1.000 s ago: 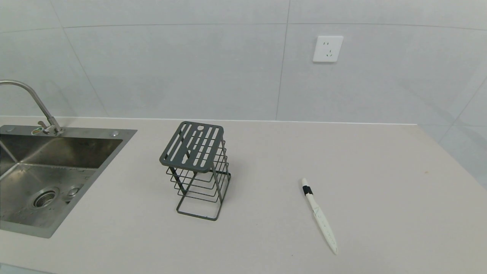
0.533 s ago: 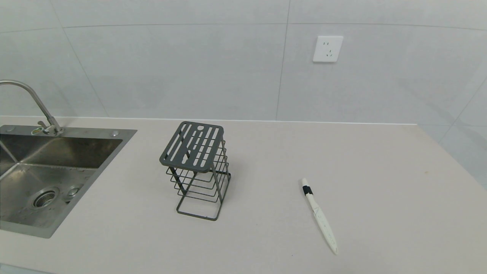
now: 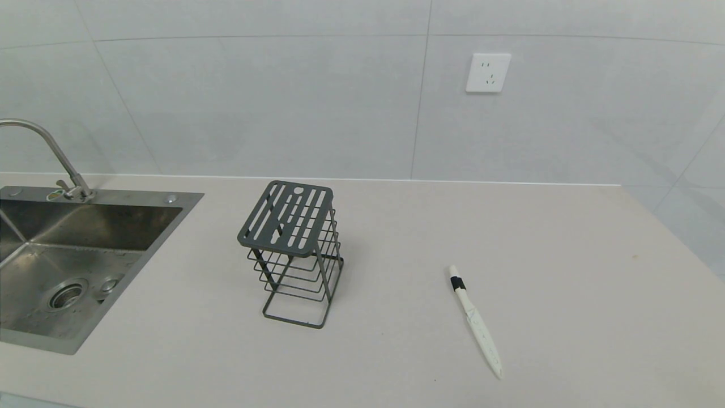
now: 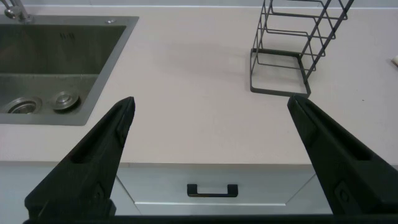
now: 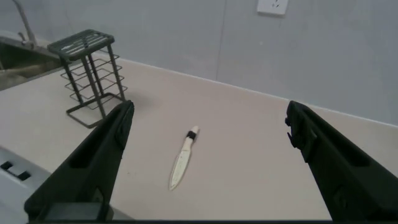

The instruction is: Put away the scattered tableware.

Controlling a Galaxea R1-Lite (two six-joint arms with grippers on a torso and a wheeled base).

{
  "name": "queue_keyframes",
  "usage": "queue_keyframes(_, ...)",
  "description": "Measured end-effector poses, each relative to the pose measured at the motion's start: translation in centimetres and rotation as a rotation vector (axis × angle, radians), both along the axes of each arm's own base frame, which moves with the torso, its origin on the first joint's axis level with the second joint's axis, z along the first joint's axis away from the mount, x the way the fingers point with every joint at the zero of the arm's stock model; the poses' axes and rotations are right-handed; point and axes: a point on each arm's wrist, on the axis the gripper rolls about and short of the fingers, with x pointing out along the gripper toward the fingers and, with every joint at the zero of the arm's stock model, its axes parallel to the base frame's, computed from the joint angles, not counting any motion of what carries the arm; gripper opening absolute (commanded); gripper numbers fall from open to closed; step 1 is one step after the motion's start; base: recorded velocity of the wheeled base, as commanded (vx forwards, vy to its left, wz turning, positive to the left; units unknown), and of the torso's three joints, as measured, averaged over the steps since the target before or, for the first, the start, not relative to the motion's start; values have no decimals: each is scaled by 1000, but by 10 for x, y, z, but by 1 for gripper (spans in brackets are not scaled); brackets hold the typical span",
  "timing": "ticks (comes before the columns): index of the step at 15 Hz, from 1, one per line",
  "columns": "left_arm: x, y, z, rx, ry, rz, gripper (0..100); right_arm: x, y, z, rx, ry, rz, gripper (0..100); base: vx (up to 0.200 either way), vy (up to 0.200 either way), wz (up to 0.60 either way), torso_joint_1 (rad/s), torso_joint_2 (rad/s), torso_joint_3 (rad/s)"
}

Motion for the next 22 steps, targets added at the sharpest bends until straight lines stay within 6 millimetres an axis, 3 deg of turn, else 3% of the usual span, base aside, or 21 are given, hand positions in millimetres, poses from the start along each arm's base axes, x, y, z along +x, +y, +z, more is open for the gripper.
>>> queue_keyframes(6,0,0,0,0,0,1,100,59,7,-3,-47,366,111,100,0,0,0,0,0,0)
queue_keyframes(9,0,0,0,0,0,1,100,83,13,-7,-150,452,145,100,0,0,0,0,0,0)
queue_keyframes(14,0,0,0,0,0,1,100,101,17,-14,-291,490,153,100,0,0,0,0,0,0)
queue_keyframes(22,0,0,0,0,0,0,100,122,25,-21,-317,561,168,100,0,0,0,0,0,0)
